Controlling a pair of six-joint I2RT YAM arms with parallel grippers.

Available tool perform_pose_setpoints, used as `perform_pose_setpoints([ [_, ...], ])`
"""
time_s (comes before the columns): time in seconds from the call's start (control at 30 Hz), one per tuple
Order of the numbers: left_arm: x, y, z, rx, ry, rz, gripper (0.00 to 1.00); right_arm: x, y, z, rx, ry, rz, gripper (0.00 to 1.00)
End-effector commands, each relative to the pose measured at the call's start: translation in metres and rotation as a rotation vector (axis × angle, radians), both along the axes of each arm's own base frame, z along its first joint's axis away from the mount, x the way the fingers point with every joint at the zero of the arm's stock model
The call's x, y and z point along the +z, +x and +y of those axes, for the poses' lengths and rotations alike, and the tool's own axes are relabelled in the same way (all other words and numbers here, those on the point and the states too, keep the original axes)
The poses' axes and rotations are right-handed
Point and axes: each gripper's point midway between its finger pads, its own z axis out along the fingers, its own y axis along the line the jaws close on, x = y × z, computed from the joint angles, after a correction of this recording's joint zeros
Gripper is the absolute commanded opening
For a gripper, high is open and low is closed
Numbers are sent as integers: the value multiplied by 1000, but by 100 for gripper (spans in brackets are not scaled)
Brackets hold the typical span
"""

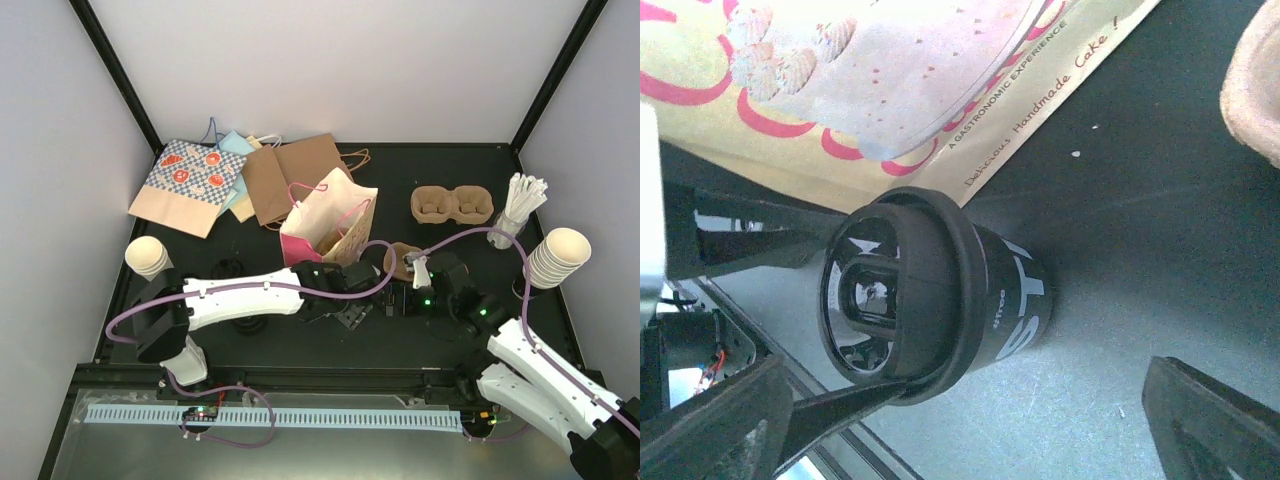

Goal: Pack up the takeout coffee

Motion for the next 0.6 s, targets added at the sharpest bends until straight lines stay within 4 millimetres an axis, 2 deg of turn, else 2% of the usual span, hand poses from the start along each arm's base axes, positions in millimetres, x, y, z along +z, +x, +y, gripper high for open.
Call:
perform_pose_setpoints([
  [0.0,-52,-32,24,-29,118,142,66,5,-6,3,38,21,1,96],
  [0.27,-50,-37,25,-57,97,151,67,-1,-8,17,78,119,65,61],
  [0.4,-53,-38,26,-61,103,154,67,-3,-1,17,56,140,53,53],
  [0.47,-53,-37,25,-65,102,152,67,-9,1,17,46,152,62,46],
  [0.57,-53,-38,25,-68,104,155,67,-13,7,18,34,168,61,44],
])
